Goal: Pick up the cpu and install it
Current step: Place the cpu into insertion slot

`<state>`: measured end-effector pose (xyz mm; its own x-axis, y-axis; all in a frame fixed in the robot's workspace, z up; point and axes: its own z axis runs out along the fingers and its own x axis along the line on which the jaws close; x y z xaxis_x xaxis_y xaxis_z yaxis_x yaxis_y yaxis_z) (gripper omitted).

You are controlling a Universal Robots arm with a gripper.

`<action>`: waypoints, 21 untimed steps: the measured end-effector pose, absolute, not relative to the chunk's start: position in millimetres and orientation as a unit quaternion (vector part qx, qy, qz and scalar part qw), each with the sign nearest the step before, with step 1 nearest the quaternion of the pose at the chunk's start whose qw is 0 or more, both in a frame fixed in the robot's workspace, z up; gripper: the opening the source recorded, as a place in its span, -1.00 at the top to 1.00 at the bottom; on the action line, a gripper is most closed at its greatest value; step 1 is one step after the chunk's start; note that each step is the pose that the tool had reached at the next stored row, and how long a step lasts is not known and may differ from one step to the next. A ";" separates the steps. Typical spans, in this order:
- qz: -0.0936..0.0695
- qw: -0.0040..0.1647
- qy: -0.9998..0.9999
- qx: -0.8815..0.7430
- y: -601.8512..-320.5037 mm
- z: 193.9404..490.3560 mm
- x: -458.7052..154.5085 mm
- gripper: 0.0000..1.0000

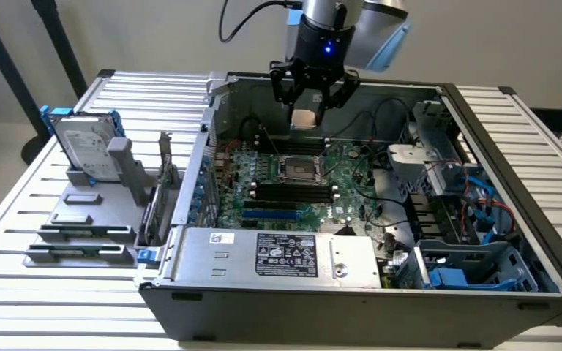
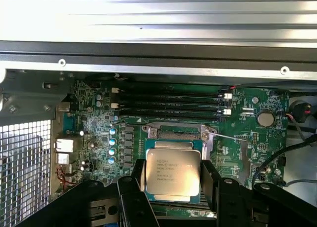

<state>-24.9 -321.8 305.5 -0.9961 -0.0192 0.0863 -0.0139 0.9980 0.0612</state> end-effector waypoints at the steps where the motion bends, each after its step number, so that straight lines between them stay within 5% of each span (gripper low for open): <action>1: -0.030 0.043 -0.999 0.008 -321.8 305.5 -24.9 -0.09; 21: -0.034 0.041 -0.995 -0.083 -322.2 302.6 -24.9 -0.09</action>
